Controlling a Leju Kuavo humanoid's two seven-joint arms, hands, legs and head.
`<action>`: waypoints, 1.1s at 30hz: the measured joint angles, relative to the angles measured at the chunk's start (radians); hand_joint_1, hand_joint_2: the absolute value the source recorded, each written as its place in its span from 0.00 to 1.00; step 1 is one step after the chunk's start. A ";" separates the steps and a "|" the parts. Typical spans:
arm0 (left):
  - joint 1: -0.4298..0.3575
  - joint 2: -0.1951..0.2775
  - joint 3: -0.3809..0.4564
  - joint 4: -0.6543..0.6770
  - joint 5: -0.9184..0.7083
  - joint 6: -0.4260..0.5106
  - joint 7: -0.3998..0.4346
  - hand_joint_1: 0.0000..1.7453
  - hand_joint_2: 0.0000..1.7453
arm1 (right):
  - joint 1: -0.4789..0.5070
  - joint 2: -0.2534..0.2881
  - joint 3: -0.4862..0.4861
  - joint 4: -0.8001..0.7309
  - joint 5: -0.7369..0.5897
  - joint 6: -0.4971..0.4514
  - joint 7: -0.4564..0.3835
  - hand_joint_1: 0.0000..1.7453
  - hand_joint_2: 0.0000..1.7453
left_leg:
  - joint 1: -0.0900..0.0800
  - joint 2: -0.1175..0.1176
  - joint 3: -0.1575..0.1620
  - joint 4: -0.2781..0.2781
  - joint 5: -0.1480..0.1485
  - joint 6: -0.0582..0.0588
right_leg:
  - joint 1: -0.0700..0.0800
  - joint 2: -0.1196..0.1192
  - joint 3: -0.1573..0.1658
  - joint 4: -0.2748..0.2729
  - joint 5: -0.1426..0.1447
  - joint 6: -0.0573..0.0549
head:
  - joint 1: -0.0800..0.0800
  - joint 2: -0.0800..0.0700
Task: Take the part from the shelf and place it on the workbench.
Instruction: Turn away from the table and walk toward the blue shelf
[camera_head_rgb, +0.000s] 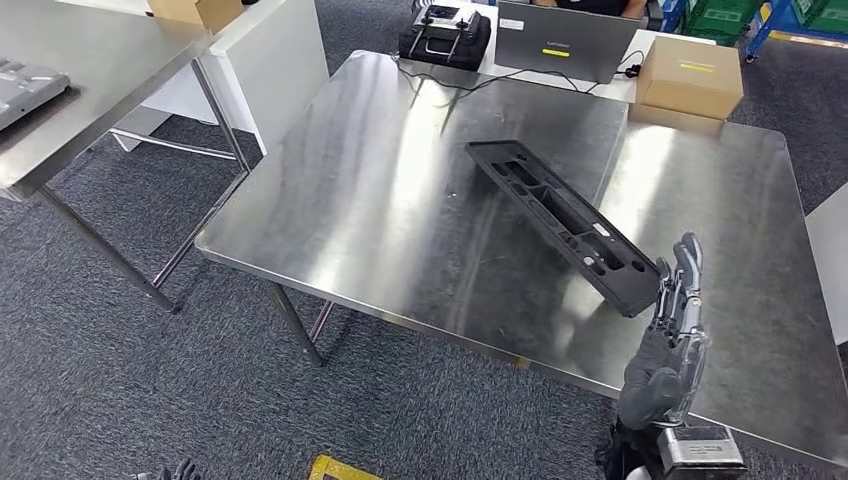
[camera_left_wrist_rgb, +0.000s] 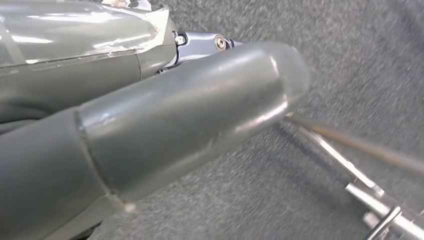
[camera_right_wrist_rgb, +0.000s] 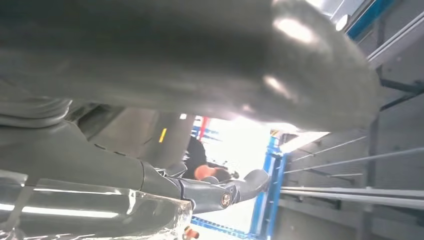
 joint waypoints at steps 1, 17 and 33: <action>0.001 0.000 0.001 0.000 -0.004 -0.003 0.000 0.00 0.00 | 0.001 0.000 -0.001 0.010 0.001 -0.004 -0.001 0.00 0.00 | 0.001 0.000 -0.010 0.025 -0.029 -0.002 | -0.002 -0.001 -0.001 -0.006 0.009 -0.013 | -0.005 0.000; -0.007 0.006 0.016 0.005 -0.029 -0.011 0.000 0.00 0.00 | 0.040 0.000 -0.013 0.080 0.024 -0.043 0.009 0.00 0.00 | -0.011 -0.005 0.047 0.045 -0.079 0.040 | 0.004 -0.008 -0.114 0.112 -0.021 -0.002 | -0.014 0.000; -0.020 -0.001 0.023 0.017 -0.040 0.015 0.000 0.00 0.00 | -0.004 0.035 -0.058 0.211 -0.046 -0.074 0.044 0.00 1.00 | -0.037 0.002 -0.065 0.116 -0.091 0.030 | 0.047 -0.019 0.036 -0.040 0.010 -0.064 | -0.009 0.000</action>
